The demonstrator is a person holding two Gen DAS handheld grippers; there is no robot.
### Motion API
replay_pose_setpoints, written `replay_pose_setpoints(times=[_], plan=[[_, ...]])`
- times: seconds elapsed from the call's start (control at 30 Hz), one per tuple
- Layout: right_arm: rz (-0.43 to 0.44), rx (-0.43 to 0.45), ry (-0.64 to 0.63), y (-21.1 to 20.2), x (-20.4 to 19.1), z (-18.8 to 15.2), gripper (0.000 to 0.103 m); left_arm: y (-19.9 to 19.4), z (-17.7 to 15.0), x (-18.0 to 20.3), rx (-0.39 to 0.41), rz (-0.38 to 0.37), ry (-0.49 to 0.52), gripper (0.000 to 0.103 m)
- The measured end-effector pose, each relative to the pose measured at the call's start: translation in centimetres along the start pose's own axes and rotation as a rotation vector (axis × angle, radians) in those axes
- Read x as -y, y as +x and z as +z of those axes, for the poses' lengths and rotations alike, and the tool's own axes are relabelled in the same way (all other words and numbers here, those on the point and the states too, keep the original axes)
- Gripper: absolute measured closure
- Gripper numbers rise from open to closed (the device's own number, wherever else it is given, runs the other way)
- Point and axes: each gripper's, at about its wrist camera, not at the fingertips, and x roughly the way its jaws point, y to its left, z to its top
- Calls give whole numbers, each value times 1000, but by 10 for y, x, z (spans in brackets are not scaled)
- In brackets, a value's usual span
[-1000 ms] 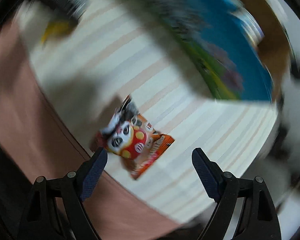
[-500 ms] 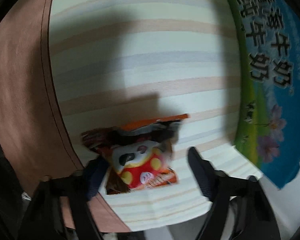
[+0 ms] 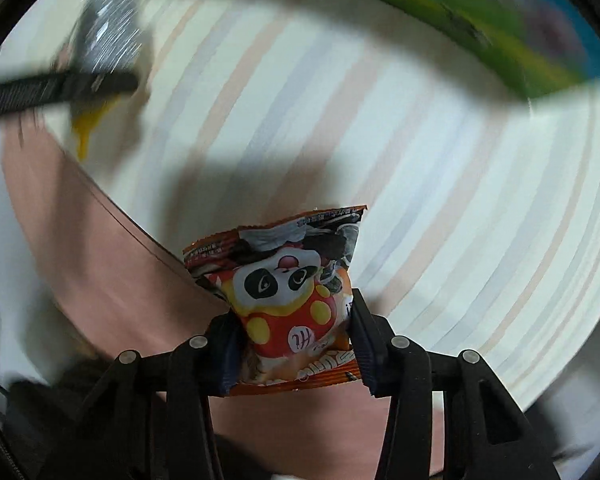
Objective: Organize soft objects
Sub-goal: 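Lift the silver sponge with the left tool while the right tool lifts the panda bag, then lower the sponge into the box with the left tool while the right tool lowers the panda bag beside it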
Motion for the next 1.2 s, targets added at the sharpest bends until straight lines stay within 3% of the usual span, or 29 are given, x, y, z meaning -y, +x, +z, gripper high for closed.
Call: replay_pose_setpoints(times=[0.13,0.2,0.3,0.43,0.6,0.73,0.87,1.2], plan=[[196,53,219,-27,18,-10,55,-37,-4,5,66,-23,23,66],[229,110,247,-50,21,-13,55,-58,-1,7,101,-34,41,66],[270,206,273,-92,12,-20,55,-96,9,11,155,-62,84,66],[261,363,273,-157,10,-31,55,-143,35,16,202,-86,155,66],[286,521,284,-215,-2,15,55,-161,102,16,180,-27,240,66],[303,568,327,-217,-13,79,55,-146,169,13,106,67,282,66],[337,539,369,-182,-22,130,55,-112,221,11,-30,77,326,66],[338,422,403,-118,-47,198,55,-59,279,8,-204,62,353,64]])
